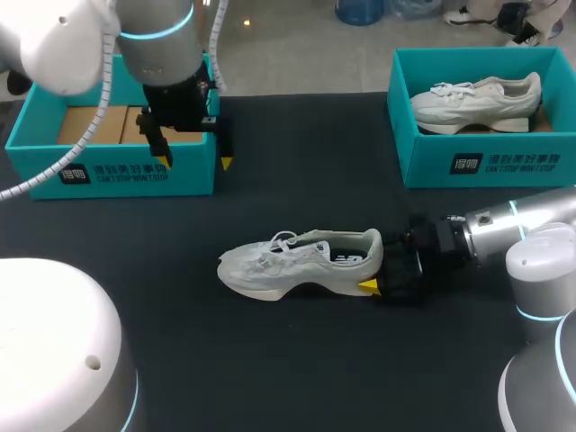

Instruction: Take the shoe out of the shoebox, open the shoe tongue, remove and reinsert the insole, then place the shoe into the shoebox

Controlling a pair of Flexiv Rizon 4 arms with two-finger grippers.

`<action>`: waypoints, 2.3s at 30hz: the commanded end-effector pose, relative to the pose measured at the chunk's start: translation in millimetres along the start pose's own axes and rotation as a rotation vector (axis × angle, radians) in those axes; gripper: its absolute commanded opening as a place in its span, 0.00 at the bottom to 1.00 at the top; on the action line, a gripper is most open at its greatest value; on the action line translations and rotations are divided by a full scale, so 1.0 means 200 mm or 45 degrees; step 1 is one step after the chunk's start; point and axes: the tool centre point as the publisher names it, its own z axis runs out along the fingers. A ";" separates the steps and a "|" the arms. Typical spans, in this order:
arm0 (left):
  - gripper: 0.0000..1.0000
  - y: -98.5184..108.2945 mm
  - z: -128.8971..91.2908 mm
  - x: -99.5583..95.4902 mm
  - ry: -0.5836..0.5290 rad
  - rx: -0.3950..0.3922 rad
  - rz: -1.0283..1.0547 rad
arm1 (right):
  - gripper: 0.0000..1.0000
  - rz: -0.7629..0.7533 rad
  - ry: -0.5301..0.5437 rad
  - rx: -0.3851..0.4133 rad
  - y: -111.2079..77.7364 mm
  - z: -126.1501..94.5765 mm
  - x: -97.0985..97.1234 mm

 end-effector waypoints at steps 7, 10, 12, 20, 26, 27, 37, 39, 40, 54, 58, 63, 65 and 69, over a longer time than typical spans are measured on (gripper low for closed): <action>1.00 0.05 0.05 0.13 0.002 -0.023 0.038 | 0.00 0.000 -0.003 0.001 -0.01 0.02 0.00; 1.00 0.08 0.09 0.27 0.007 -0.059 0.082 | 0.00 0.000 -0.003 0.001 -0.01 0.02 0.00; 1.00 0.09 0.12 0.37 -0.009 -0.086 0.105 | 0.00 0.000 -0.003 0.001 -0.01 0.02 0.00; 1.00 0.12 0.22 0.62 -0.091 -0.156 0.117 | 0.00 0.000 -0.003 0.001 -0.01 0.02 0.00; 1.00 0.16 0.29 0.72 -0.173 -0.192 0.101 | 0.00 0.000 -0.003 0.001 -0.01 0.02 0.00; 1.00 0.17 0.31 0.73 -0.184 -0.205 0.102 | 0.00 0.000 -0.003 0.001 -0.01 0.02 0.00; 1.00 0.26 0.39 0.81 -0.293 -0.173 0.095 | 0.00 0.000 -0.003 0.001 -0.01 0.02 0.00; 1.00 0.27 0.41 0.83 -0.300 -0.169 0.088 | 0.00 0.000 -0.003 0.001 -0.01 0.02 0.00; 1.00 0.28 0.42 0.84 -0.303 -0.154 0.081 | 0.00 0.000 -0.003 0.001 -0.01 0.02 0.00; 1.00 0.33 0.55 0.89 -0.352 -0.043 -0.035 | 0.00 0.000 -0.003 0.001 -0.01 0.02 0.00; 1.00 0.34 0.59 0.89 -0.380 -0.030 -0.045 | 0.00 0.000 -0.003 0.001 -0.01 0.02 0.00; 1.00 0.34 0.64 0.89 -0.427 0.013 -0.083 | 0.00 0.000 -0.003 0.001 -0.01 0.02 0.00; 1.00 0.33 0.67 0.89 -0.435 0.002 -0.097 | 0.00 0.000 -0.003 0.001 -0.01 0.02 0.00; 1.00 0.34 0.69 0.91 -0.437 0.005 -0.101 | 0.00 0.000 -0.003 0.001 -0.01 0.02 0.00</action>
